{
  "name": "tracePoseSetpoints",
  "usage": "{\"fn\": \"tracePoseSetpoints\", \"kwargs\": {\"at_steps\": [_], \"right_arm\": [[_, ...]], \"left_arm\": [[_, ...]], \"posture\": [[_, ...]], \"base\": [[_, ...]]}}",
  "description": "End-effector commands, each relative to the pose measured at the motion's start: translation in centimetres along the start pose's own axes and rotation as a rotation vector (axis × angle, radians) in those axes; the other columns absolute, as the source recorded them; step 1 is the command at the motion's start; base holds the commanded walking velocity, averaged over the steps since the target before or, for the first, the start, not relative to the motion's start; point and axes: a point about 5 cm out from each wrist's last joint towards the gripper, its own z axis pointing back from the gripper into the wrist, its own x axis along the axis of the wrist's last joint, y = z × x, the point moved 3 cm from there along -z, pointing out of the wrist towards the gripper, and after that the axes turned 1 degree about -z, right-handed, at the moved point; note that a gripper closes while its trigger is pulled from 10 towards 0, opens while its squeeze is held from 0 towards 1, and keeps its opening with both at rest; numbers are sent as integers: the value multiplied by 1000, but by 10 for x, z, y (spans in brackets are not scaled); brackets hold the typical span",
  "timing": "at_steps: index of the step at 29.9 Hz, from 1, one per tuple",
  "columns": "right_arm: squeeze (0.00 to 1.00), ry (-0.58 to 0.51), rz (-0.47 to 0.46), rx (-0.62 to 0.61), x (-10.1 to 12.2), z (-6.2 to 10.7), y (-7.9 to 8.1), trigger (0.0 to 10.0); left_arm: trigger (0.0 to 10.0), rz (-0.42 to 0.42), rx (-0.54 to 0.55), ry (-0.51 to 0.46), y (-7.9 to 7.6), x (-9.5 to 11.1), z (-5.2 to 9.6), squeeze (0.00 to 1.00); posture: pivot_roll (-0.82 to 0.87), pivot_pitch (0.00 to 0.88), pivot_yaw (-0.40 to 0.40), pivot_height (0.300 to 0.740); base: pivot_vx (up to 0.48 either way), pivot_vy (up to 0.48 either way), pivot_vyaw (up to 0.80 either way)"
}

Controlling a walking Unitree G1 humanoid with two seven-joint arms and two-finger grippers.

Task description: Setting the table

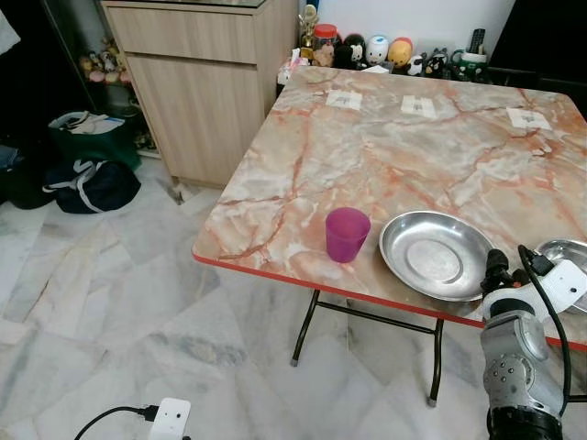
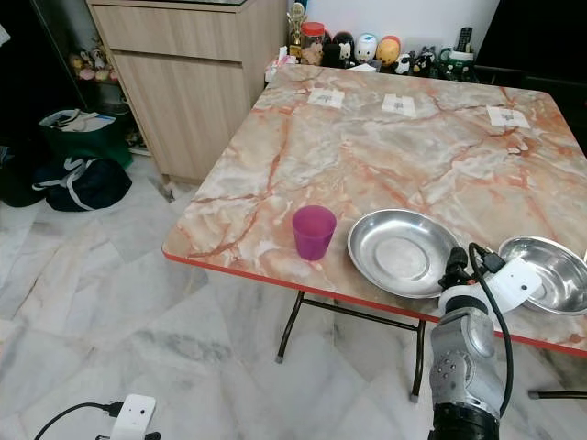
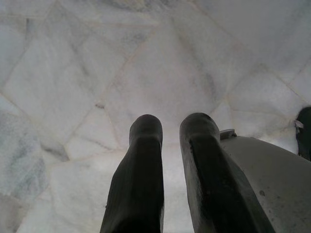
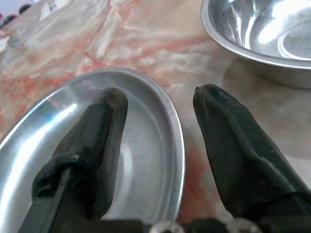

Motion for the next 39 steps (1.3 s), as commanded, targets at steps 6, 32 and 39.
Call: {"fn": "tracePoseSetpoints", "kwargs": {"at_steps": [6,32,39], "right_arm": [[0,89,16,-14,-14,-2,-7,10000],[0,176,14,-1,-29,-3,-7,1961],[0,164,8,-4,-28,-4,-7,0]], "left_arm": [[10000,-30,-9,21,2,-7,1,0],[10000,-41,-12,22,2,-7,2,0],[10000,-44,-12,22,2,-7,2,0]], "posture": [[-31,79,-14,740],[-25,81,-10,740],[-24,82,-11,740]], "base": [[0,0,0],[0,0,0],[0,0,0]]}}
